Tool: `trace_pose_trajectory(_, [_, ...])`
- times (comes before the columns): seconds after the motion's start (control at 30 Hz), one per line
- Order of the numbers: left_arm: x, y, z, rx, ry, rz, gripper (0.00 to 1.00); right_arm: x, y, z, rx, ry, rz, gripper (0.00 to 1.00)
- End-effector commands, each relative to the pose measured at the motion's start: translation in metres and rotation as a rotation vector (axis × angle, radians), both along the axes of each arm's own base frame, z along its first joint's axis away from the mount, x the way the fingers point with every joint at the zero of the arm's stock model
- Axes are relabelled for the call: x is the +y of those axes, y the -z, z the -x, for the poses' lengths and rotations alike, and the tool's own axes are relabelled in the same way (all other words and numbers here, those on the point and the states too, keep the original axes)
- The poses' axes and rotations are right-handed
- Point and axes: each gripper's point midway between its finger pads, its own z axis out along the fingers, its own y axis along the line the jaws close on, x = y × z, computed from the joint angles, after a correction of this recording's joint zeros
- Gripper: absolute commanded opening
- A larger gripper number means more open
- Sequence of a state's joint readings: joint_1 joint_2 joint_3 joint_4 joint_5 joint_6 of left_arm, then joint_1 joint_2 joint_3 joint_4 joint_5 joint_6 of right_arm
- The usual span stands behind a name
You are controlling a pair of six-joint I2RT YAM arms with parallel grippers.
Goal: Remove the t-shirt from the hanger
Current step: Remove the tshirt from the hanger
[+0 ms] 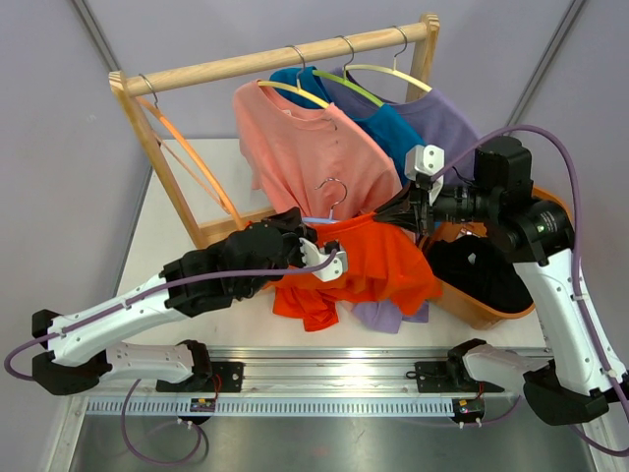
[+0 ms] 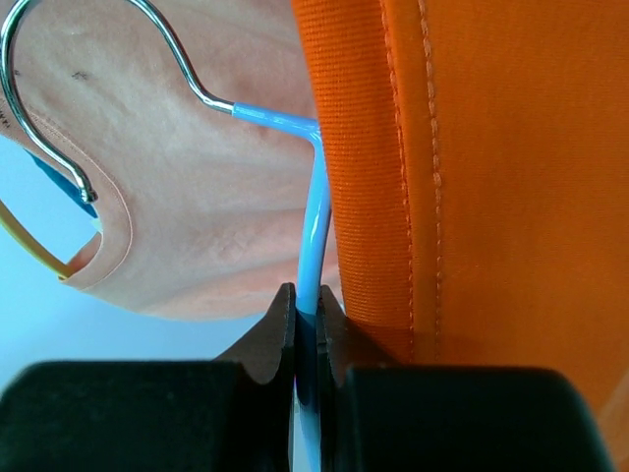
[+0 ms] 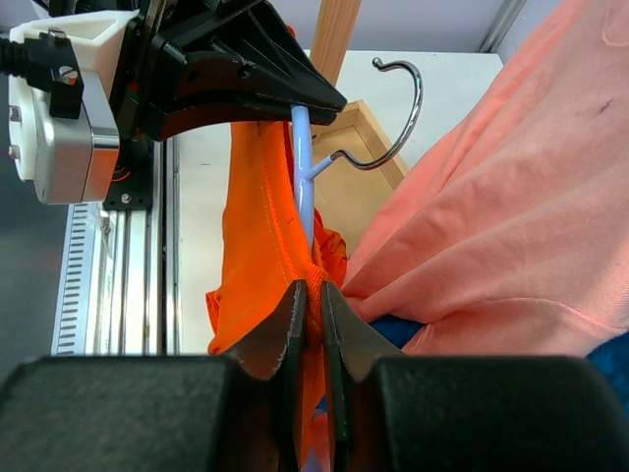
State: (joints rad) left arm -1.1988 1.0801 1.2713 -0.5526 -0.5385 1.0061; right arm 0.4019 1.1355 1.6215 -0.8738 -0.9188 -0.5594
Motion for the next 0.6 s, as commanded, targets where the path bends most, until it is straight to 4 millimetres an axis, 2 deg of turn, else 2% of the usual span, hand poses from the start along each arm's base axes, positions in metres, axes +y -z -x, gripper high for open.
trace_pose_trajectory(0.0, [0.005,-0.018,0.002,-0.035,0.001,0.023,0.00,0.004,-0.010,0.001,-0.022,-0.021,-0.035,0.00])
trace_pose_trajectory(0.1, [0.003,-0.014,0.003,-0.032,0.009,0.003,0.00,0.000,-0.019,-0.010,-0.065,0.043,-0.043,0.00])
trace_pose_trajectory(0.2, [0.004,-0.012,0.004,-0.035,0.017,-0.012,0.00,-0.005,-0.038,-0.020,-0.122,0.118,-0.076,0.00])
trace_pose_trajectory(0.27, [0.005,-0.010,0.004,-0.037,0.020,-0.017,0.00,-0.006,-0.056,-0.020,-0.158,0.134,-0.123,0.00])
trace_pose_trajectory(0.37, [0.004,-0.013,0.005,-0.040,0.030,-0.001,0.00,0.001,-0.074,-0.015,-0.145,0.087,-0.180,0.00])
trace_pose_trajectory(0.5, [-0.004,-0.021,0.006,-0.044,0.051,0.031,0.00,0.018,-0.070,-0.013,-0.025,-0.010,-0.219,0.00])
trace_pose_trajectory(0.57, [-0.008,-0.025,0.007,-0.046,0.058,0.050,0.00,0.026,-0.059,-0.015,0.067,-0.046,-0.216,0.00])
